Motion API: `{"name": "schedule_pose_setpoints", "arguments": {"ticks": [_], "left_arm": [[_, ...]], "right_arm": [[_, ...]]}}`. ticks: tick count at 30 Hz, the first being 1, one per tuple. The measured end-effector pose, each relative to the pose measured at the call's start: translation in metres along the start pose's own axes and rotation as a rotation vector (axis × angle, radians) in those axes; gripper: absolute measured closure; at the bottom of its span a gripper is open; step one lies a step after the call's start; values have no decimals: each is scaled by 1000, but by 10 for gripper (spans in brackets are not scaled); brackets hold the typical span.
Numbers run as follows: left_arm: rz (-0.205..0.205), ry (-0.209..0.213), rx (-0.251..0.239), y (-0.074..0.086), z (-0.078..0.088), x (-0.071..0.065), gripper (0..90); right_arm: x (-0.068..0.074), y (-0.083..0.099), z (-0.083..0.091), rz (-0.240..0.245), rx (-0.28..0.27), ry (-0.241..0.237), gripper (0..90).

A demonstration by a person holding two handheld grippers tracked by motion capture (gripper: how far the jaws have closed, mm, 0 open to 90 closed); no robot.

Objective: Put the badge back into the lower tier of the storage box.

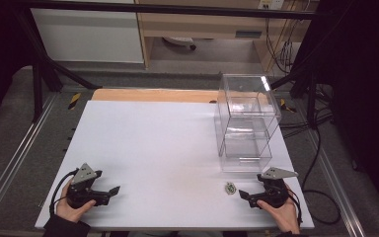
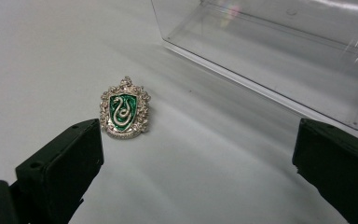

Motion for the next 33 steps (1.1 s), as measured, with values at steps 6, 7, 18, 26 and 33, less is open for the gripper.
{"name": "schedule_pose_setpoints", "arguments": {"ticks": [6, 7, 18, 26, 33], "left_arm": [[0, 0, 2, 0, 0, 0, 76], [1, 1, 2, 0, 0, 0, 76], [4, -2, -3, -1, 0, 0, 78], [3, -4, -3, -1, 1, 1, 81], [4, -5, -4, -1, 1, 1, 83]], "right_arm": [[7, -4, -3, 18, 1, -4, 61], [8, -5, -4, 20, -2, -2, 66], [18, -10, -11, 31, 8, 3, 153], [31, -15, -16, 73, -5, 9, 260], [39, -16, -23, 85, 16, -1, 312]]}}
Point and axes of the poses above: each handheld gripper's, and its own axes: z roughly backward along the jaws, y roughly out of its underside, x roughly to its left, the point moved 6 cm from there along -z, roughly forward along the jaws, and after that the axes turned 5 degrees about x, right-handed, at the moved point
